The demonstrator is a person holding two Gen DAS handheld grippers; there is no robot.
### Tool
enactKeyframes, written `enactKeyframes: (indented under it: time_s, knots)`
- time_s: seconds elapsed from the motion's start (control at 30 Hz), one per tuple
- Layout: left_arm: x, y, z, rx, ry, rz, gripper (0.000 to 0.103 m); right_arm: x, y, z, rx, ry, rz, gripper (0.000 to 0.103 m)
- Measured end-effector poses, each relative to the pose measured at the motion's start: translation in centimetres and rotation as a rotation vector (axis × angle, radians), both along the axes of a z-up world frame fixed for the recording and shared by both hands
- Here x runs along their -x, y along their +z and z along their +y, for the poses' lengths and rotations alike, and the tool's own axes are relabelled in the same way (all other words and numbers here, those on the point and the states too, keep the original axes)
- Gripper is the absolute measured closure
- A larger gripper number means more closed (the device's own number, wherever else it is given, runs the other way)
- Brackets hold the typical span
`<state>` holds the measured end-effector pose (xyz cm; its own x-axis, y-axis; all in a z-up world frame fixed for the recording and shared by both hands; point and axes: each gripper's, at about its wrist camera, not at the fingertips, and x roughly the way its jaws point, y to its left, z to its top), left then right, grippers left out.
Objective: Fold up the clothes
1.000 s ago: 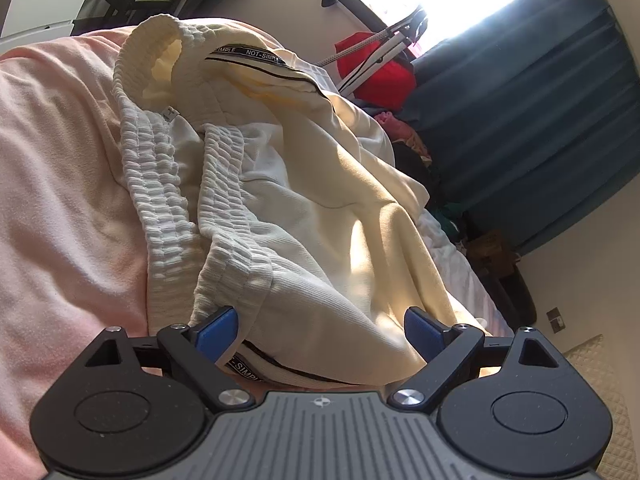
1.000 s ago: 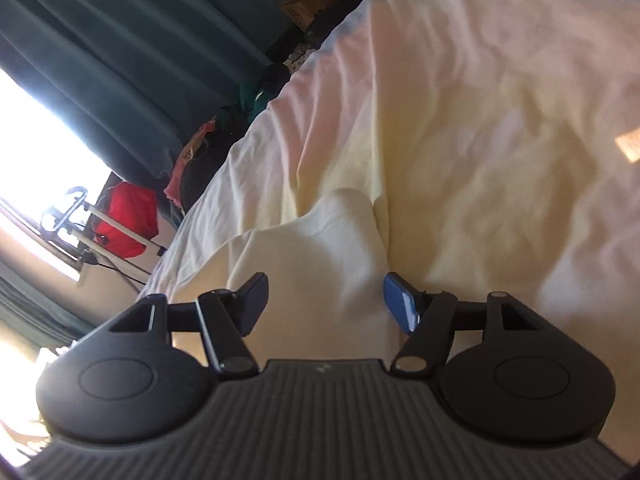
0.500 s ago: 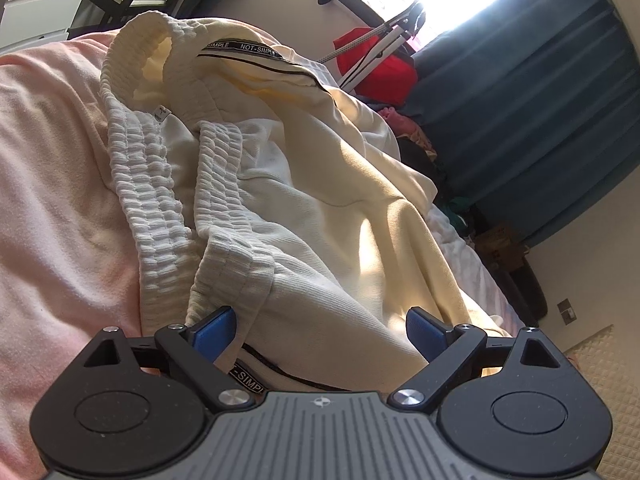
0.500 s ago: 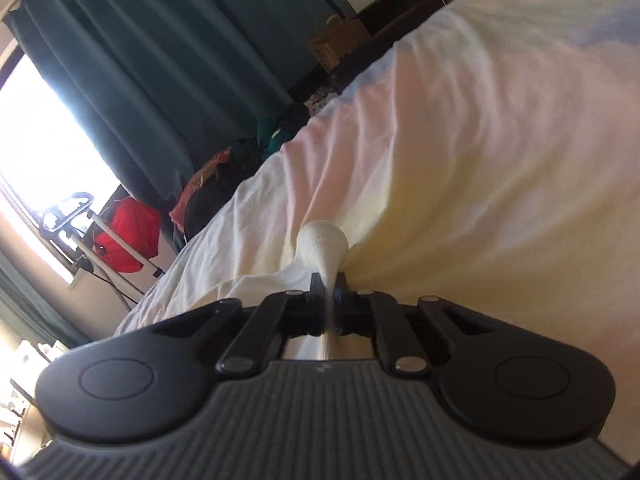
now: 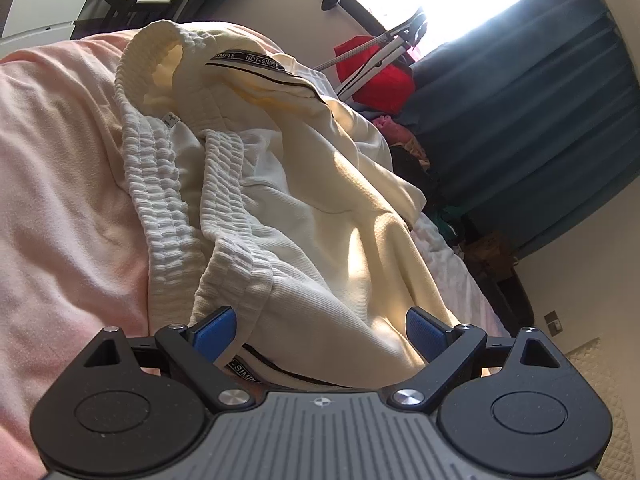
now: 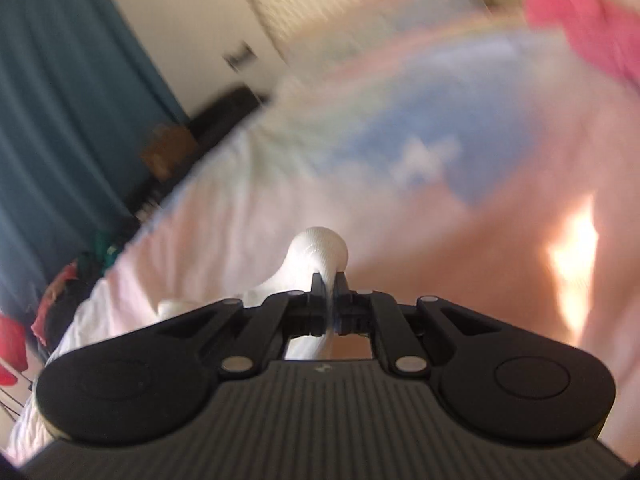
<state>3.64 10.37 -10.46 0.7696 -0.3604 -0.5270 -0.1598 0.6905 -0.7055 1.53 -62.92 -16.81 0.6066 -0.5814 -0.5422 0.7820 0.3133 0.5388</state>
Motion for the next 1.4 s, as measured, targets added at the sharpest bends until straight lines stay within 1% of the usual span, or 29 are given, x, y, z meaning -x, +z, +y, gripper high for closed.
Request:
enactKeyframes:
  time_s: [0.1, 0.17, 0.2, 0.23, 0.27, 0.3, 0.37, 0.43, 0.53, 0.6, 0.7, 0.8, 0.83, 0.87, 0.9, 0.93, 0.97, 1.0, 1.03, 1.07, 1.1, 1.13, 1.17, 1.23, 1.4]
  knots:
    - [0.7, -0.4, 1.0, 0.079, 0.025, 0.032, 0.011, 1.3, -0.3, -0.3, -0.127, -0.024, -0.068, 0.092]
    - [1.2, -0.7, 1.7, 0.136, 0.041, 0.056, 0.011, 1.5, 0.7, 0.6, -0.152, -0.002, -0.083, 0.088]
    - [1.4, -0.8, 2.0, 0.165, 0.045, 0.066, 0.011, 1.6, 1.2, 1.2, -0.163, 0.009, -0.090, 0.072]
    - [1.6, -1.0, 2.2, 0.193, 0.046, 0.077, 0.011, 1.8, 1.7, 2.5, -0.168, 0.020, -0.090, 0.047]
    - [1.8, -1.2, 2.4, 0.212, 0.048, 0.086, 0.011, 2.0, 2.4, 3.3, -0.174, 0.033, -0.100, 0.032]
    - [2.0, -1.4, 2.5, 0.228, 0.051, 0.095, 0.011, 2.2, 3.4, 4.5, -0.178, 0.051, -0.115, 0.015]
    - [2.1, -1.9, 2.4, 0.257, 0.058, 0.113, 0.011, 2.7, 5.3, 6.7, -0.174, 0.102, -0.142, 0.016]
    - [2.3, -2.5, 2.3, 0.285, 0.065, 0.131, 0.010, 3.0, 6.9, 8.6, -0.157, 0.165, -0.140, 0.016]
    - [2.1, -3.8, 1.9, 0.348, 0.077, 0.138, 0.010, 3.4, 8.3, 11.0, -0.124, 0.248, -0.131, 0.016]
    - [1.6, -4.6, 1.6, 0.364, 0.094, 0.136, 0.010, 3.6, 8.5, 12.2, -0.121, 0.296, -0.119, 0.016]
    - [0.1, -5.5, 1.2, 0.379, 0.120, 0.129, 0.010, 3.6, 8.1, 13.4, -0.164, 0.319, -0.106, 0.016]
    - [-1.5, -5.8, 0.6, 0.369, 0.146, 0.131, 0.007, 2.8, 7.4, 13.8, -0.207, 0.328, -0.094, 0.016]
    - [-1.8, -5.7, 0.4, 0.362, 0.153, 0.129, 0.007, 2.5, 7.3, 14.0, -0.206, 0.332, -0.084, 0.016]
    - [-2.2, -5.6, 0.2, 0.355, 0.160, 0.127, 0.009, 2.3, 7.2, 14.2, -0.199, 0.333, -0.072, 0.016]
    - [-2.3, -5.5, 0.3, 0.340, 0.170, 0.128, 0.013, 2.2, 7.0, 14.3, -0.193, 0.327, -0.061, 0.016]
    - [-2.3, -5.4, 0.5, 0.323, 0.180, 0.129, 0.030, 2.0, 6.9, 14.5, -0.187, 0.322, -0.051, 0.016]
    - [-2.3, -5.7, 0.8, 0.337, 0.191, 0.141, 0.041, 1.9, 6.7, 14.5, -0.183, 0.317, -0.044, 0.016]
    - [-2.2, -6.0, 1.3, 0.366, 0.202, 0.158, 0.043, 1.8, 6.5, 14.4, -0.182, 0.310, -0.034, 0.016]
    - [-2.1, -6.4, 1.8, 0.394, 0.213, 0.175, 0.053, 1.7, 6.4, 14.4, -0.181, 0.303, -0.025, 0.016]
    - [-2.0, -6.7, 2.3, 0.424, 0.221, 0.187, 0.060, 1.7, 6.2, 14.3, -0.184, 0.295, -0.019, 0.016]
    - [-1.9, -6.9, 2.8, 0.454, 0.232, 0.187, 0.064, 1.7, 6.0, 14.2, -0.191, 0.287, -0.017, 0.016]
    - [-1.8, -6.8, 3.2, 0.466, 0.241, 0.180, 0.072, 1.6, 5.8, 14.1, -0.196, 0.279, -0.015, 0.016]
    - [-1.5, -6.3, 3.5, 0.459, 0.248, 0.166, 0.078, 1.6, 5.8, 14.2, -0.191, 0.282, -0.012, 0.016]
    - [-0.8, -4.5, 4.3, 0.425, 0.256, 0.121, 0.080, 1.4, 5.8, 14.3, -0.181, 0.286, -0.004, 0.016]
    - [2.2, 2.4, 7.6, 0.303, 0.268, -0.063, 0.083, 1.5, 5.9, 13.9, -0.167, 0.283, 0.001, 0.016]
